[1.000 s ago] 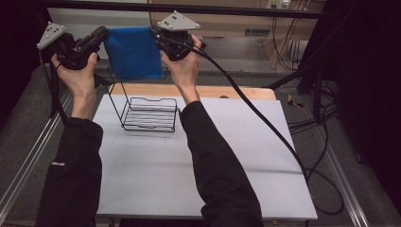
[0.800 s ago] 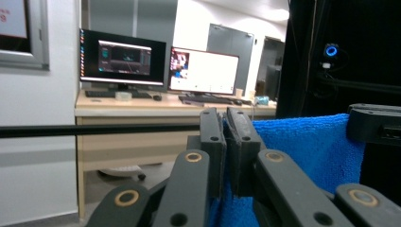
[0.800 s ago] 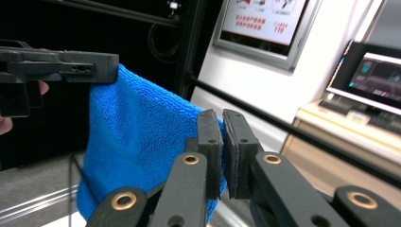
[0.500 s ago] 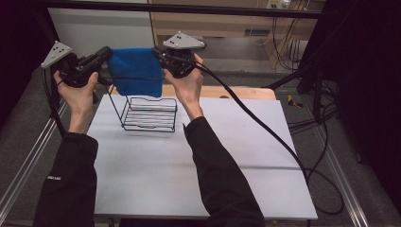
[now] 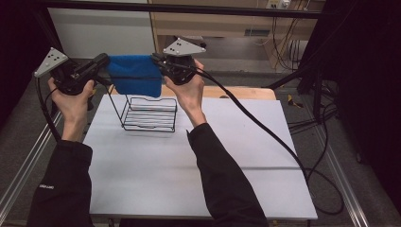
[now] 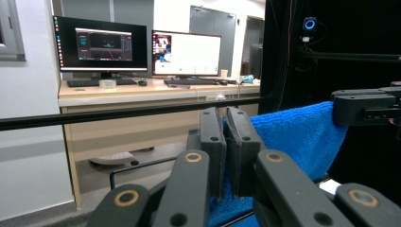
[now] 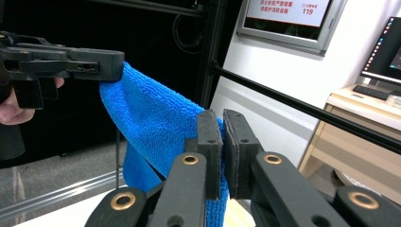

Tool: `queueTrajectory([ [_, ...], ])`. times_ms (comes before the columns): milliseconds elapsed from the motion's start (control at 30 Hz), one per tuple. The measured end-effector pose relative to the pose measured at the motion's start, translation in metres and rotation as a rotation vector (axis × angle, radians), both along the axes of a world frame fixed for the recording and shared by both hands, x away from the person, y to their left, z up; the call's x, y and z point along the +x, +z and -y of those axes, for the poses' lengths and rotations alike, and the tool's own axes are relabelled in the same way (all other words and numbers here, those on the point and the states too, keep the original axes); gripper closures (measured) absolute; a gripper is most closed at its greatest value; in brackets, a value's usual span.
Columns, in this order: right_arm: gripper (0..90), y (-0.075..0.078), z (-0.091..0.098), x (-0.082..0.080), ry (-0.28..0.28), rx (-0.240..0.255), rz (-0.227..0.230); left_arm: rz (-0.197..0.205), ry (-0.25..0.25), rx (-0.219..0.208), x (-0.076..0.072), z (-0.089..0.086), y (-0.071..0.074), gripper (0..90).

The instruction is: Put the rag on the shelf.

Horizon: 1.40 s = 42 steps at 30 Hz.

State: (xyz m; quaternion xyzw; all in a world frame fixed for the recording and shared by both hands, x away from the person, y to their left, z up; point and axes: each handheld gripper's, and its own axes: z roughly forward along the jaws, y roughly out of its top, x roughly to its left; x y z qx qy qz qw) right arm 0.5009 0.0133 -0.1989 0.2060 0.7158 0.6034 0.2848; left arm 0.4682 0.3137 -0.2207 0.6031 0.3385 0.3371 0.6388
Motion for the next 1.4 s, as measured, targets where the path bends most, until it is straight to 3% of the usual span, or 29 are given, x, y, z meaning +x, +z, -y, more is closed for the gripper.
queueTrajectory([
  [433,86.4,-0.003,-0.002,-0.007,0.031,-0.048,0.001,-0.033,-0.005,0.026,-0.004,-0.004,-0.012,85.7],
  [567,86.4,-0.004,-0.002,-0.011,0.04,-0.072,-0.005,-0.041,-0.016,0.054,-0.008,-0.005,-0.013,85.6],
  [833,86.1,-0.01,-0.005,-0.018,0.056,-0.136,-0.067,-0.095,-0.029,0.092,-0.014,-0.008,-0.02,83.4],
  [1000,86.0,-0.015,-0.006,-0.02,0.071,-0.147,-0.102,-0.136,-0.032,0.111,-0.019,-0.01,-0.023,81.1],
  [1133,85.8,-0.017,-0.008,-0.022,0.078,-0.162,-0.12,-0.174,-0.033,0.121,-0.024,-0.013,-0.019,76.7],
  [1400,85.4,-0.022,-0.009,-0.024,0.087,-0.176,-0.138,-0.181,-0.032,0.118,-0.031,-0.015,0.004,73.8],
])
